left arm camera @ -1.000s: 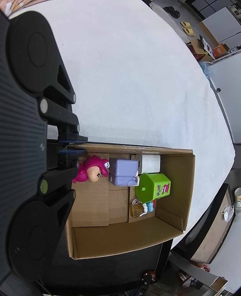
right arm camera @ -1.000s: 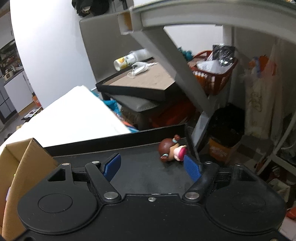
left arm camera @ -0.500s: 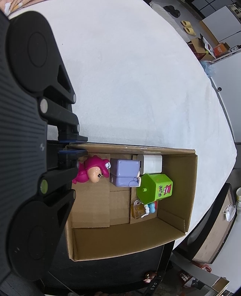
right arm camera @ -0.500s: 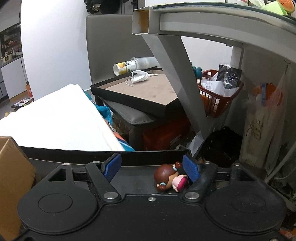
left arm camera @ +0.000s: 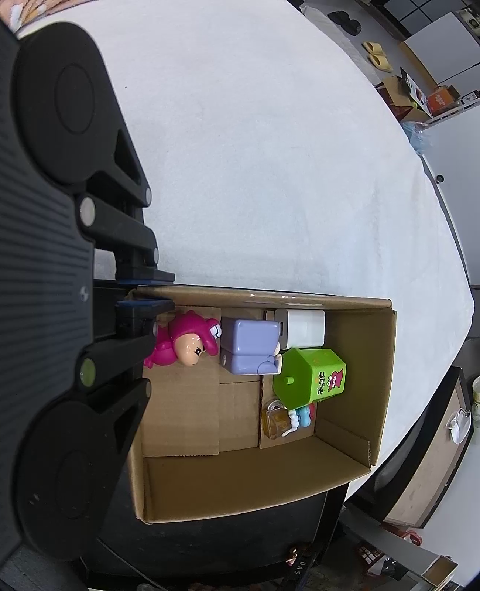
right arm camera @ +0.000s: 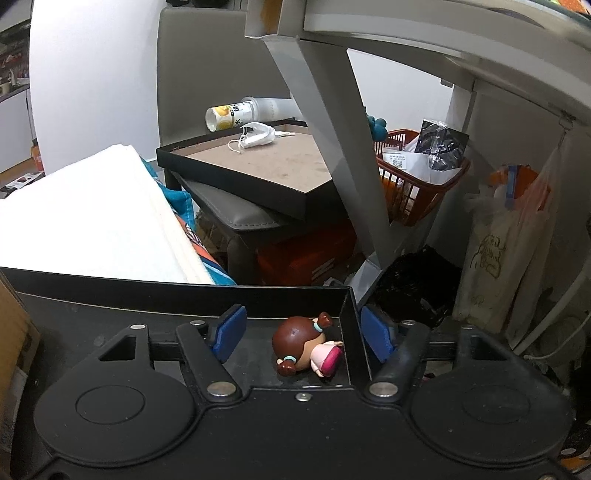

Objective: Organize rigid objects
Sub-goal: 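Move the right gripper to the brown-haired doll on the black tray, then close the right gripper on the brown-haired doll and lift it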

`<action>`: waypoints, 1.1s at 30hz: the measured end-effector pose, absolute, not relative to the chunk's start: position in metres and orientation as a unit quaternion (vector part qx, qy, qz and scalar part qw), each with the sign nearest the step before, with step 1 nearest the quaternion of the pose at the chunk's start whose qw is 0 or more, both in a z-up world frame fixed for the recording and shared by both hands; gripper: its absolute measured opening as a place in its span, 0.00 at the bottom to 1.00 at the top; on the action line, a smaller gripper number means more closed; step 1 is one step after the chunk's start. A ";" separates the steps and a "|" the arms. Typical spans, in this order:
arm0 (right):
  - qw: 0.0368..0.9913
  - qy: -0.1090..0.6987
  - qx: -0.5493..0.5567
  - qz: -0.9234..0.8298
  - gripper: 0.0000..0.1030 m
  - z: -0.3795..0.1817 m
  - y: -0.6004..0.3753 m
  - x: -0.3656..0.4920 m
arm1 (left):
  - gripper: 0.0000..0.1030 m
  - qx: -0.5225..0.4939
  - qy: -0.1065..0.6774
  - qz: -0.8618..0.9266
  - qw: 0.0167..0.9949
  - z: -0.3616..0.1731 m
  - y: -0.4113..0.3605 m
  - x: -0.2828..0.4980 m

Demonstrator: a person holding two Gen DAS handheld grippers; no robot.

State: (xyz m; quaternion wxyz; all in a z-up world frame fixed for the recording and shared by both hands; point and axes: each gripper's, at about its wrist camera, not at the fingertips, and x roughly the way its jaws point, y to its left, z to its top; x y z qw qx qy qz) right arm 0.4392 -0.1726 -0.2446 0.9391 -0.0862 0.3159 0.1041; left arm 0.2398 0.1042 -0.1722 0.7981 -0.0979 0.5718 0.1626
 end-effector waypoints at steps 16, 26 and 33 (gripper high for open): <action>0.929 0.323 -0.133 0.126 0.09 -0.243 -0.158 0.415 | 0.07 -0.091 0.573 0.167 0.797 -0.172 0.102 0.240; 0.934 0.295 -0.160 0.121 0.07 -0.234 -0.146 0.398 | 0.07 -0.092 0.574 0.168 0.796 -0.172 0.101 0.242; 0.934 0.286 -0.188 0.102 0.40 -0.242 -0.141 0.413 | 0.07 -0.091 0.574 0.168 0.796 -0.172 0.102 0.242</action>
